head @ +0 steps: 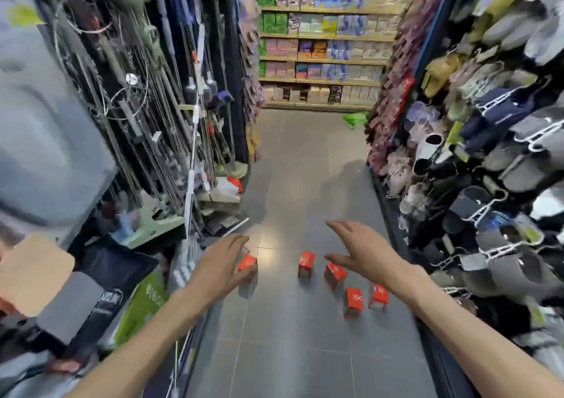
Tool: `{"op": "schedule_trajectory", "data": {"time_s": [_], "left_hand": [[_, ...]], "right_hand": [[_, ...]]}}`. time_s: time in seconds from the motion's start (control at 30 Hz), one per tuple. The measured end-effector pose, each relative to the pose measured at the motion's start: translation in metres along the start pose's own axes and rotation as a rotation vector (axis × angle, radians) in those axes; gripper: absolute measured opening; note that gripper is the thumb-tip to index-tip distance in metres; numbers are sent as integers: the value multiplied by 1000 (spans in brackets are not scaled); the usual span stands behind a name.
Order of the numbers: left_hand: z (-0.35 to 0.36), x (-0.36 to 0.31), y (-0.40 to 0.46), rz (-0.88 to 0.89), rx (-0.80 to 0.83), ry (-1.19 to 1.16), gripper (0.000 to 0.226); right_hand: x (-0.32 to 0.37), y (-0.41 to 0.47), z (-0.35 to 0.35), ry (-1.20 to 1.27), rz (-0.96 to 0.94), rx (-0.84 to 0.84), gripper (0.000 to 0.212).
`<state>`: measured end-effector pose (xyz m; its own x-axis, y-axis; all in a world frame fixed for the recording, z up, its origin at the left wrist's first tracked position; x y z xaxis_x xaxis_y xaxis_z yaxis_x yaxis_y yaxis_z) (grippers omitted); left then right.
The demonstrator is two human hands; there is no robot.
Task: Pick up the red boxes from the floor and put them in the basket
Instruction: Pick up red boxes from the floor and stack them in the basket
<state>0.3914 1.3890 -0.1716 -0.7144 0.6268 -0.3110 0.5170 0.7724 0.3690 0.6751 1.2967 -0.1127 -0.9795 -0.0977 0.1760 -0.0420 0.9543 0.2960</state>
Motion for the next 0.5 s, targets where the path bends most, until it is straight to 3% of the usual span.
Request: {"op": "schedule_trajectory", "data": {"time_s": [0.2,0.5], "left_hand": [[92,105,132,-26,19,-39,80],[317,266,272,-207,208,-142,77]], "right_hand": [[-71,143,104,25,55,38,75],[-182,309,298,117,252,135,76]]}}
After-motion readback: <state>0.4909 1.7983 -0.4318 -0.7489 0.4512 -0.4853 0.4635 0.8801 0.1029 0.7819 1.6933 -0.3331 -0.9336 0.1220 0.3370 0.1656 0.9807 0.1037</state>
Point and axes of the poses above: each hand's wrist, its own y-axis towards the middle knuckle, its own z-axis out of the palm, x = y × z, the point moved 6 cm from there along y, towards the middle knuckle, and after that the axes turned 14 degrees about -x, right-handed, at the moved point
